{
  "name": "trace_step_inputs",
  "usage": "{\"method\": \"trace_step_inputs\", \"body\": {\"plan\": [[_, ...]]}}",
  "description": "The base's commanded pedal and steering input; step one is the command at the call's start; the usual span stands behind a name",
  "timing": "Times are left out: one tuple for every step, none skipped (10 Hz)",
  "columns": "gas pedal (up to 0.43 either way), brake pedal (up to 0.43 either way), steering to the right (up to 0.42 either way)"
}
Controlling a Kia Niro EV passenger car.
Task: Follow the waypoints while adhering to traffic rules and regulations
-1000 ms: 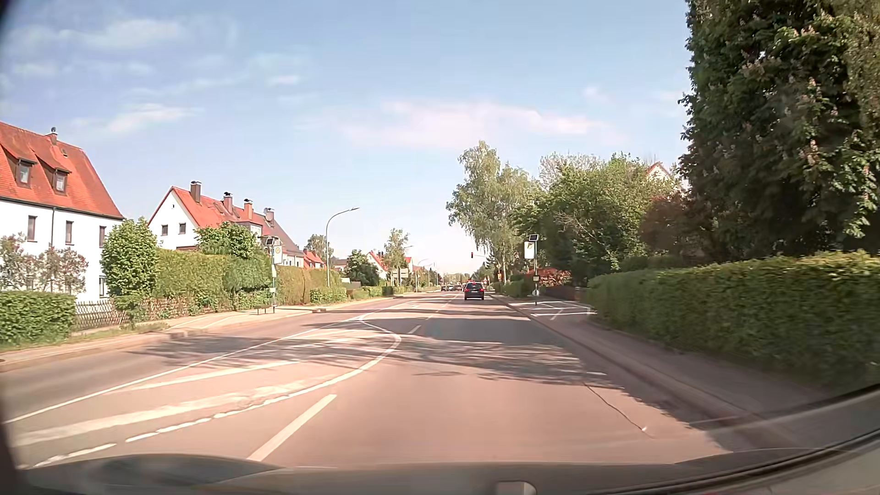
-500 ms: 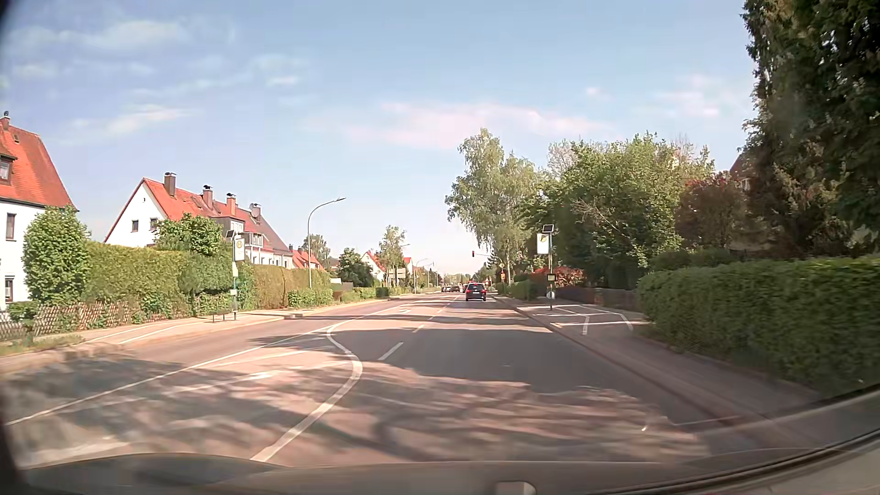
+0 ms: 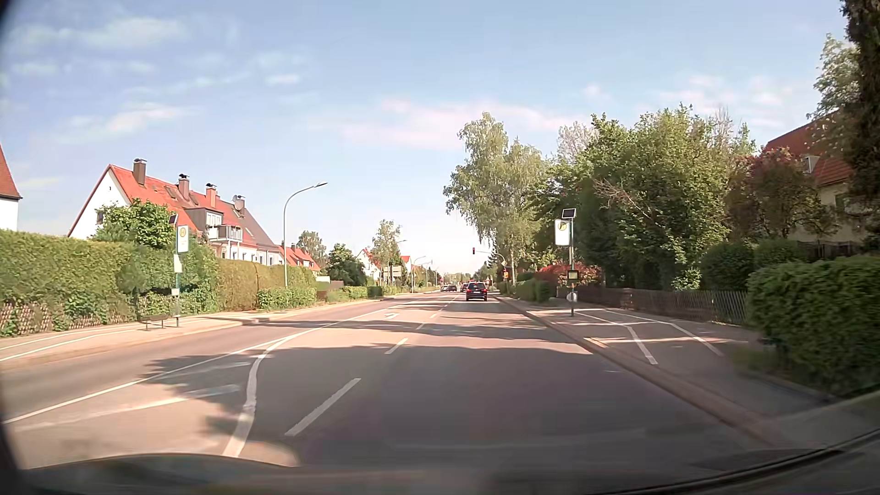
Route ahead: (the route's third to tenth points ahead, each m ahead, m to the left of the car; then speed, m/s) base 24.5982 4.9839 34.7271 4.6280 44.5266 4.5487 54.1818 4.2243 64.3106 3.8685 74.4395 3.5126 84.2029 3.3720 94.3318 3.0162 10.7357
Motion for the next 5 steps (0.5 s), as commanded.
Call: {"method": "trace_step_inputs", "body": {"plan": [[0.039, 0.0, 0.001], [0.039, 0.0, 0.001], [0.039, 0.0, 0.001], [0.039, 0.0, 0.001], [0.039, 0.0, 0.001]]}}
